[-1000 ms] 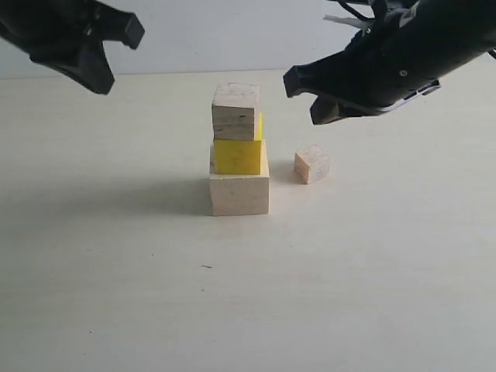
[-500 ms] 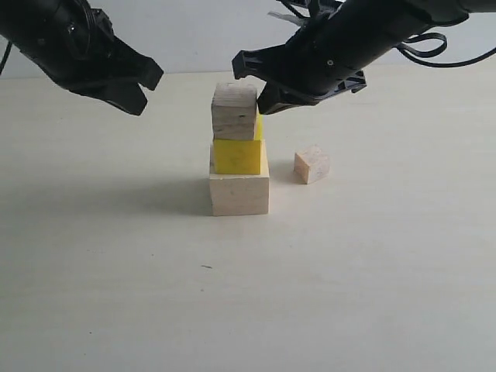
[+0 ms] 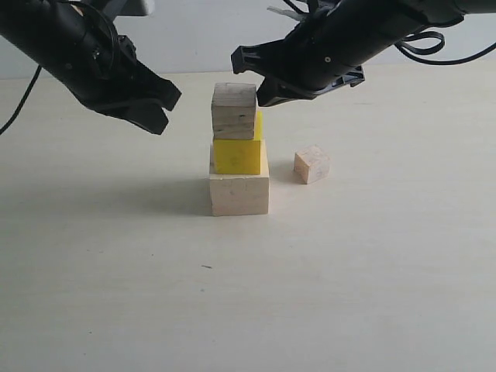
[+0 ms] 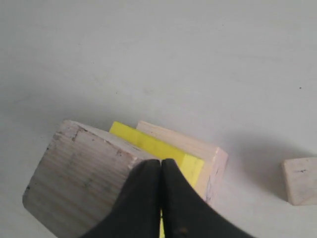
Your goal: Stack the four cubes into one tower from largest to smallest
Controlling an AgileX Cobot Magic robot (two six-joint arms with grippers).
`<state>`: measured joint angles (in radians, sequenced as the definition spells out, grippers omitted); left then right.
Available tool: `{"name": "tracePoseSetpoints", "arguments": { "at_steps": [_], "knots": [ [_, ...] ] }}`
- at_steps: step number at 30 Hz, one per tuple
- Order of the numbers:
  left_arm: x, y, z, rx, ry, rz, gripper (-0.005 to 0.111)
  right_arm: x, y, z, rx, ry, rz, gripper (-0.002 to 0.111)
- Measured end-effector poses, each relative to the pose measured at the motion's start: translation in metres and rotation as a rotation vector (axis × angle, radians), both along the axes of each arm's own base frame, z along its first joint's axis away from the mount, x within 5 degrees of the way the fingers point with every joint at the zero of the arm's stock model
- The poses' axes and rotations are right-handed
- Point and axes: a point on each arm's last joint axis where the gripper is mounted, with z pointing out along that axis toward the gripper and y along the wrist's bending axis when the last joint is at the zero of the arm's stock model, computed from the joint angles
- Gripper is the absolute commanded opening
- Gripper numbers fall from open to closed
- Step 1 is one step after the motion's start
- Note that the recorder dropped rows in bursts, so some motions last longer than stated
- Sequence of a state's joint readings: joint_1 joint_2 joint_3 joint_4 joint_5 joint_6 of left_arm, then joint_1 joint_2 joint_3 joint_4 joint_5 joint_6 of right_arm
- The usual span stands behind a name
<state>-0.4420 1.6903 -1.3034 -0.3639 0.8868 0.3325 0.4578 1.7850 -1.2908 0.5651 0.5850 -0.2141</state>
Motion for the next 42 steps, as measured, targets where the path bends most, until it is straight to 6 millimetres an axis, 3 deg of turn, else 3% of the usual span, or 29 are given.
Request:
{"name": "tracePoseSetpoints", "arguments": {
  "at_steps": [29, 42],
  "knots": [
    [0.000, 0.000, 0.000, -0.003, -0.004, -0.004, 0.000, -0.002, -0.001, 0.004, -0.025, -0.038, 0.047, 0.000],
    [0.000, -0.004, 0.001, -0.038, -0.012, -0.030, 0.000, -0.001, -0.014, -0.001, -0.160, 0.003, -0.042, 0.000]
  ]
}}
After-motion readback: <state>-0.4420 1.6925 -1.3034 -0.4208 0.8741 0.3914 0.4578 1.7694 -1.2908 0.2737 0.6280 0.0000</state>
